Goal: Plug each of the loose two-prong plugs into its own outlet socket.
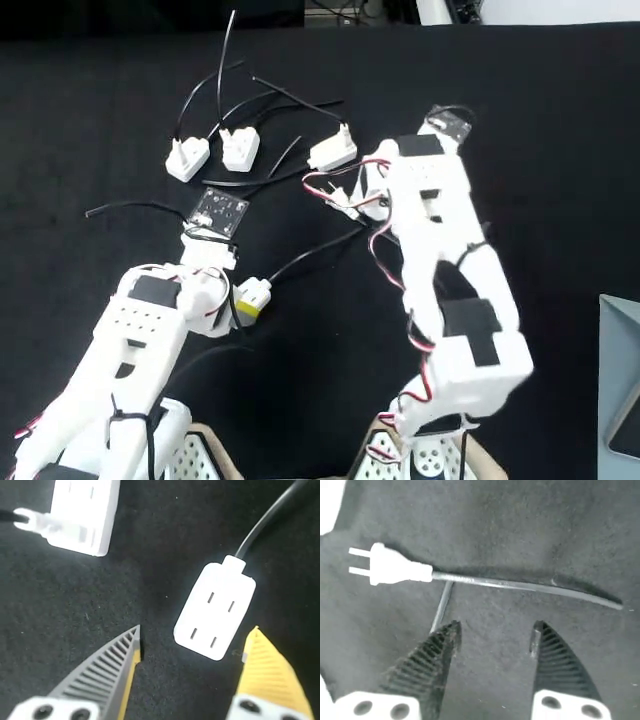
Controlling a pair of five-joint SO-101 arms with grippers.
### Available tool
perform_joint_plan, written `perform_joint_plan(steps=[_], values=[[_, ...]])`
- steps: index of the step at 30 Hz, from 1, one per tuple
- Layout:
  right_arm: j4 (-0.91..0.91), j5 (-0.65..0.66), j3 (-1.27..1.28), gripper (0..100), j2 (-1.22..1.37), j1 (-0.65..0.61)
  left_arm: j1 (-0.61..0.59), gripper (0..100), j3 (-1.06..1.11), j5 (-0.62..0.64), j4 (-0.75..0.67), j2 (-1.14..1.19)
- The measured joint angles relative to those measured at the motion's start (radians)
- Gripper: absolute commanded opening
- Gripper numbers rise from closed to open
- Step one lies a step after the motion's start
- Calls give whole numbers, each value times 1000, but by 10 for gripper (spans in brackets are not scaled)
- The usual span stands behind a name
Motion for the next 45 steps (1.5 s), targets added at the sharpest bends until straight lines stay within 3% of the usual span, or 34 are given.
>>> perform_joint_plan(steps=[8, 18, 26, 35, 45], values=[[-14, -140, -66, 230, 103, -2, -2, 320, 38, 0, -61, 0], [-15, -215, -68, 230, 118, 5, -2, 320, 38, 0, -61, 0], [-68, -221, -72, 227, 238, 84, -2, 320, 38, 0, -61, 0], [-38, -221, -163, 14, 327, 115, -2, 320, 38, 0, -61, 0], [64, -144, -315, 14, 328, 201, -2, 320, 40, 0, -61, 0]])
